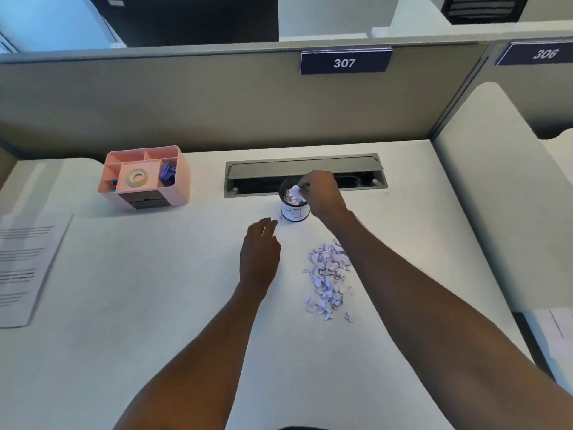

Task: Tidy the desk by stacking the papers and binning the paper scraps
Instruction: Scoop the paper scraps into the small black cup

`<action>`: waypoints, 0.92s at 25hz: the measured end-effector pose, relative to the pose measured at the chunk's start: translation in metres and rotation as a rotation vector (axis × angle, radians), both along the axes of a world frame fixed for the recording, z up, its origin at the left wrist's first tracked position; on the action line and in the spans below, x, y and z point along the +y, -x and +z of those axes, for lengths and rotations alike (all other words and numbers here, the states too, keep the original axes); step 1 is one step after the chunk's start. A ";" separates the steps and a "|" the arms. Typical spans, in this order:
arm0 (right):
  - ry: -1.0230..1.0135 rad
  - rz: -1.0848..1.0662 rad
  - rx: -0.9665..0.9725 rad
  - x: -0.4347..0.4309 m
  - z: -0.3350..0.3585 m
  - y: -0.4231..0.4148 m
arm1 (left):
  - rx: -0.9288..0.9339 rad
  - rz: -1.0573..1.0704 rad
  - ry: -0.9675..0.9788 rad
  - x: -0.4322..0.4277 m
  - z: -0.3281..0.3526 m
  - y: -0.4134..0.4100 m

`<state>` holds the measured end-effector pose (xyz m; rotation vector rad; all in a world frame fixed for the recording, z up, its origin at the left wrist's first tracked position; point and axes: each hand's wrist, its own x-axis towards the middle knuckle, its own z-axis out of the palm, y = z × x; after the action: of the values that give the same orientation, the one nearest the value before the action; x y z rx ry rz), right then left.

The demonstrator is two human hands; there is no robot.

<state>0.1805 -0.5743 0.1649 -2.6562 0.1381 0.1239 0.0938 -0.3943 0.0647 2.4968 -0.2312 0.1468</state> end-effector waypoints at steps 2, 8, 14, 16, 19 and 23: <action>0.086 0.024 0.100 0.006 0.001 -0.017 | 0.036 0.009 -0.034 0.009 -0.025 0.027; 0.251 0.089 0.268 0.028 -0.003 -0.036 | 0.045 -0.095 -0.144 0.028 -0.080 0.075; 0.412 0.219 0.408 0.034 -0.014 -0.039 | 0.044 -0.052 -0.180 0.021 -0.070 0.077; 0.462 0.261 0.416 0.033 -0.016 -0.039 | 0.049 -0.052 -0.176 0.021 -0.069 0.078; 0.438 0.263 0.379 0.035 -0.004 -0.040 | 0.038 -0.054 -0.173 0.022 -0.069 0.077; 0.355 0.133 0.155 0.029 0.010 -0.025 | 0.029 -0.056 -0.176 0.023 -0.070 0.078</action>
<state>0.2057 -0.5453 0.1745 -3.0081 0.0356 0.3816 0.0161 -0.3715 -0.0051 2.6620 -0.3143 0.0690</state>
